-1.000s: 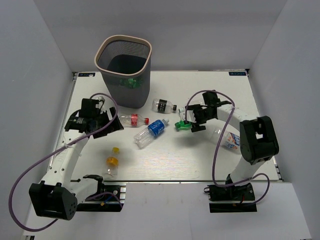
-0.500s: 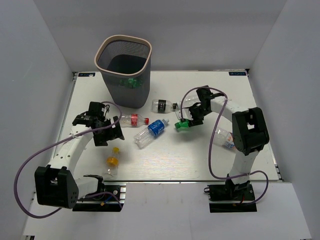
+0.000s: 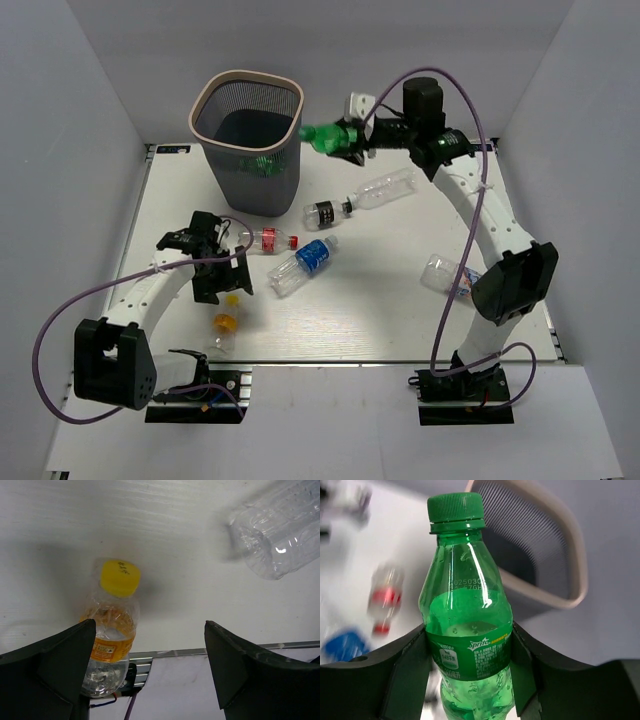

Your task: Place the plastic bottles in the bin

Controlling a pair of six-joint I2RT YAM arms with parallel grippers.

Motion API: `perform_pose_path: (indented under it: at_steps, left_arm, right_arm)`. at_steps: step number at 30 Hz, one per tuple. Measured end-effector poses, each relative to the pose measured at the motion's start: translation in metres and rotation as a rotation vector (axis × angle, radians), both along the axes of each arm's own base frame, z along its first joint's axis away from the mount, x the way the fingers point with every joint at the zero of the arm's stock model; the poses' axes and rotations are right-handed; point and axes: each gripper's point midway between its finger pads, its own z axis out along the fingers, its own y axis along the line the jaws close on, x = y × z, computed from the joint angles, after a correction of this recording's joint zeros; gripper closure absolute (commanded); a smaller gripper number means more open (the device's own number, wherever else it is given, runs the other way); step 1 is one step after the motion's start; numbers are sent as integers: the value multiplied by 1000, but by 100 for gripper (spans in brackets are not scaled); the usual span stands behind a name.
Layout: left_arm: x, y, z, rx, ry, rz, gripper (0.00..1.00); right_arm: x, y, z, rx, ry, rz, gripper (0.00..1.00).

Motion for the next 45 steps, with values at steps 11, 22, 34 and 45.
perform_pose_path:
  at_steps: [11,22,34,45]
  left_arm:
    - [-11,-2,-4,22,28,-31,1]
    - [-28,-1,-8,40,61,-24,1]
    - [-41,1,-27,107,179,-39,1]
    - [-60,-2,-55,209,336,-129,12]
  right_arm:
    - [60,105,77,530,152,1,77]
    - [90,146,43,642,274,-90,10]
    - [96,71,78,709,338,-216,20]
    - [52,-75,57,606,419,-472,36]
